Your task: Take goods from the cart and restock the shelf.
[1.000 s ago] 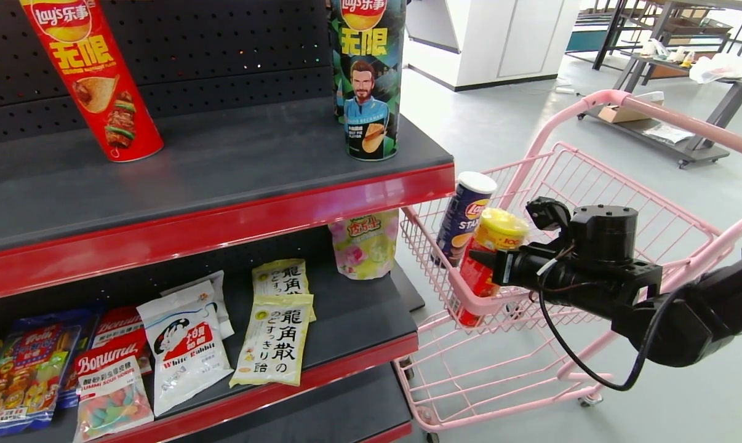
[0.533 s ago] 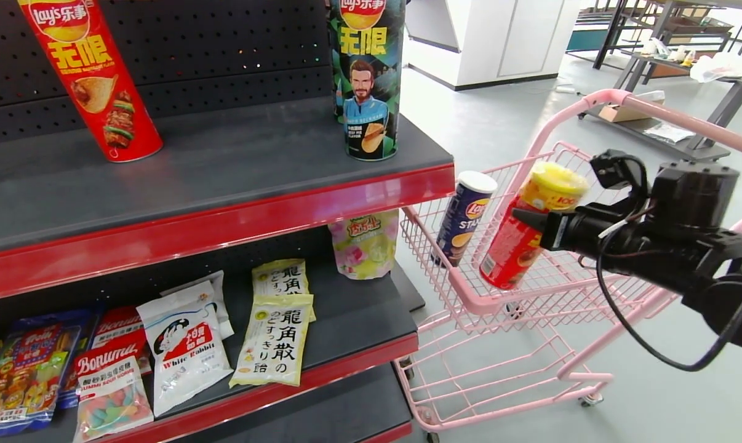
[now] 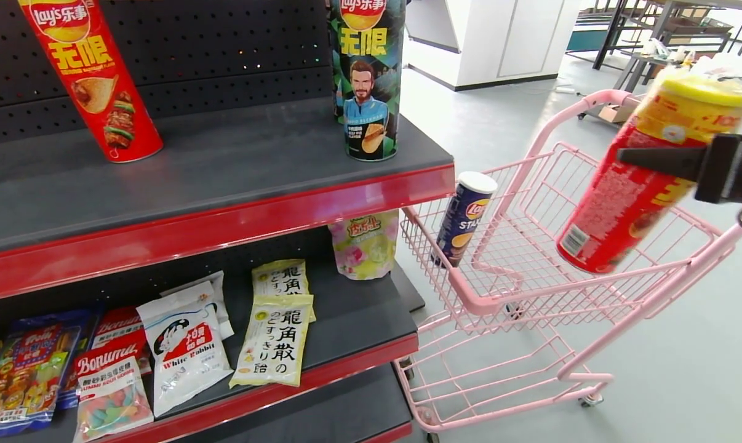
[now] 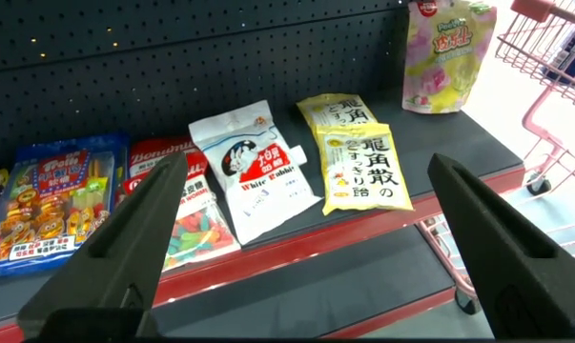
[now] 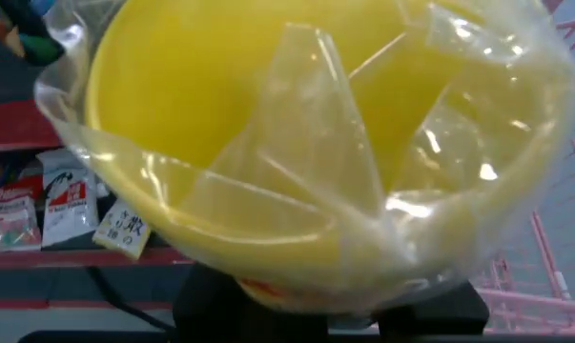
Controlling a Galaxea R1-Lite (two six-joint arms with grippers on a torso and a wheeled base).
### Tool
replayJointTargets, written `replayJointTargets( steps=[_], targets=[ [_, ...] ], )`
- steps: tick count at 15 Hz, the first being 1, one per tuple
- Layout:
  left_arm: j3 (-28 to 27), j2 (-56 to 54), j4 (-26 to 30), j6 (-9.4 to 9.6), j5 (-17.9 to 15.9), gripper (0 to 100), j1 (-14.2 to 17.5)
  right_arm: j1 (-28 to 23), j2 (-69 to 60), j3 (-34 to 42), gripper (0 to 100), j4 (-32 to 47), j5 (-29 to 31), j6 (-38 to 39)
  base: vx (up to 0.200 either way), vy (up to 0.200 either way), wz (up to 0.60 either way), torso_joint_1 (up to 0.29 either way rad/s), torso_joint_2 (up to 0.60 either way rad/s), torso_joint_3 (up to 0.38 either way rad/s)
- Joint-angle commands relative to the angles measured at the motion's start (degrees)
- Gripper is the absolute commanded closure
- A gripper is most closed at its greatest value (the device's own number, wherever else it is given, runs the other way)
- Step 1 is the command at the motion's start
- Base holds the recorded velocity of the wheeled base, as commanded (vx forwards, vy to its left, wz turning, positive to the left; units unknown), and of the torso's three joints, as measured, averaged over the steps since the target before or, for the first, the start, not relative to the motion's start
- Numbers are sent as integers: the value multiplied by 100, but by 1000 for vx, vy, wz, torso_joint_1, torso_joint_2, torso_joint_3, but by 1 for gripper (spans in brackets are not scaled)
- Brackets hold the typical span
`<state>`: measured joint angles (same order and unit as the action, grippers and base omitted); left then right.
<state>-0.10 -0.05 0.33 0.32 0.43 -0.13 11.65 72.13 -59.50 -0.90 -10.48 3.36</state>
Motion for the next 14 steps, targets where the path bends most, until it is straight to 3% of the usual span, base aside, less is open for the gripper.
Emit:
replayJointTargets(
  steps=[1,5,9,14],
  targets=[
    [-8,5,2,21,19,0,5,267,-1658,747,100,785,222,-249,0,0,0,0,0,0],
    [1,5,-7,39,28,0,5,241,-2458,1898,100,758,424,-723,0,0,0,0,0,0],
    [1,5,-7,47,19,0,5,206,-2546,1978,100,758,460,-925,0,0,0,0,0,0],
    [1,5,2,21,19,0,5,206,-2546,1986,100,758,451,-925,0,0,0,122,-403,-268]
  ],
)
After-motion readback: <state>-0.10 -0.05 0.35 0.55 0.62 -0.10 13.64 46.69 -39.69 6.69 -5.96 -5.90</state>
